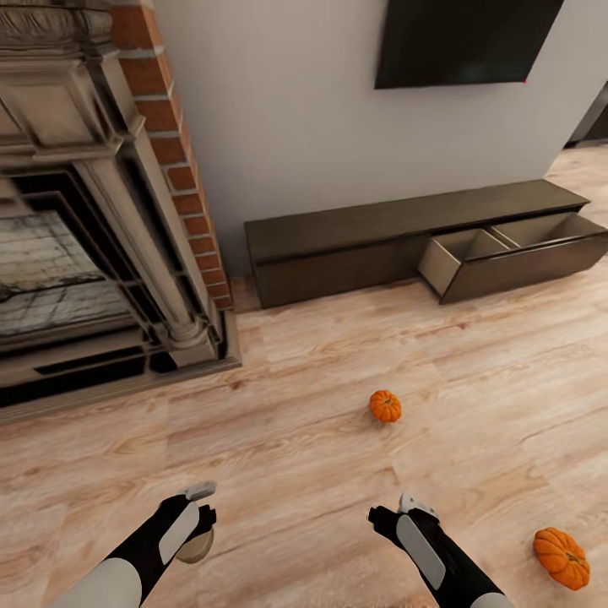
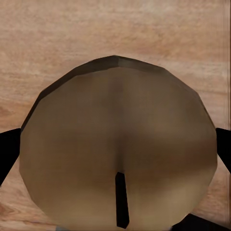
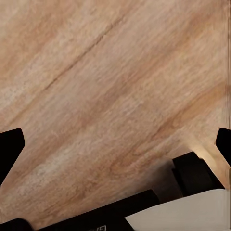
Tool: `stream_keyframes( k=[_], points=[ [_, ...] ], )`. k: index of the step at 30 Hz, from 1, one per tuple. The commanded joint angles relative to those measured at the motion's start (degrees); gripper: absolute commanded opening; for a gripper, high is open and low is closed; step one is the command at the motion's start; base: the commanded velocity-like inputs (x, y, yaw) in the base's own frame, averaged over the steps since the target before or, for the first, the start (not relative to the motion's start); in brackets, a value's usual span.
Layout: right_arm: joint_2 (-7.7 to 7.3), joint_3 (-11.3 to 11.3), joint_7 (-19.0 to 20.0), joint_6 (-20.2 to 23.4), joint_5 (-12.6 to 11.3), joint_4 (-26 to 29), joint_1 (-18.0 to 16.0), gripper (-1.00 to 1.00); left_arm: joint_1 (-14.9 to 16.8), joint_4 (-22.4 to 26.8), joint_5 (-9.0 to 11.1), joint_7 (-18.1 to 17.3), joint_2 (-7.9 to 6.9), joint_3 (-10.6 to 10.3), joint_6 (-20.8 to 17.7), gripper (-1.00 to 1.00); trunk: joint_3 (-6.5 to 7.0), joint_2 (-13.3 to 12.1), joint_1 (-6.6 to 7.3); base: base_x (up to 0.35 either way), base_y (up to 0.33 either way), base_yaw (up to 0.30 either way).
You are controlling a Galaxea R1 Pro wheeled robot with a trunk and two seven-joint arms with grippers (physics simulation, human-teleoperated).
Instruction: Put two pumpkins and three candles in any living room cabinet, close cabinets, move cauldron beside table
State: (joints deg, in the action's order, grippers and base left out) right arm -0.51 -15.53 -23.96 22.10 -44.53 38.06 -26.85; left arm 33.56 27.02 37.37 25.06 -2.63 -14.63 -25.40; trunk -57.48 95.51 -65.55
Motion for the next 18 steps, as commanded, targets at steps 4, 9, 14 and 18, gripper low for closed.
stream_keyframes(
  k=[4, 9, 14, 18],
  points=[
    [-0.05, -0.3, -0.5, 0.1, -0.4, 0.1, 0.0, 1.0, 0.0, 0.1, 0.6, 0.5, -0.09, -0.5, -0.2, -1.0, 0.68, -1.6, 0.89, 0.0, 0.0, -0.281],
    [-0.05, -0.3, -0.5, 0.1, -0.5, -0.5, 0.0, 1.0, 0.0, 0.1, 0.6, 0.5, -0.09, -0.5, -0.3, -1.0, 1.58, -3.6, 1.99, 0.0, 0.0, -0.283],
    [-0.02, -0.3, -0.3, -0.5, -0.7, -1.7, 0.0, 1.0, 0.0, 0.1, 0.6, 0.5, -0.09, -0.5, -0.2, -1.0, 2.34, -5.2, 2.86, 0.0, 0.0, -0.284],
    [-0.02, -0.3, -0.2, -1.8, -0.9, -2.0, 0.0, 1.0, 0.0, 0.1, 0.6, 0.5, -0.09, -0.5, -0.3, -1.0, 2.42, -5.2, 2.86, 0.0, 0.0, -0.284]
  ],
)
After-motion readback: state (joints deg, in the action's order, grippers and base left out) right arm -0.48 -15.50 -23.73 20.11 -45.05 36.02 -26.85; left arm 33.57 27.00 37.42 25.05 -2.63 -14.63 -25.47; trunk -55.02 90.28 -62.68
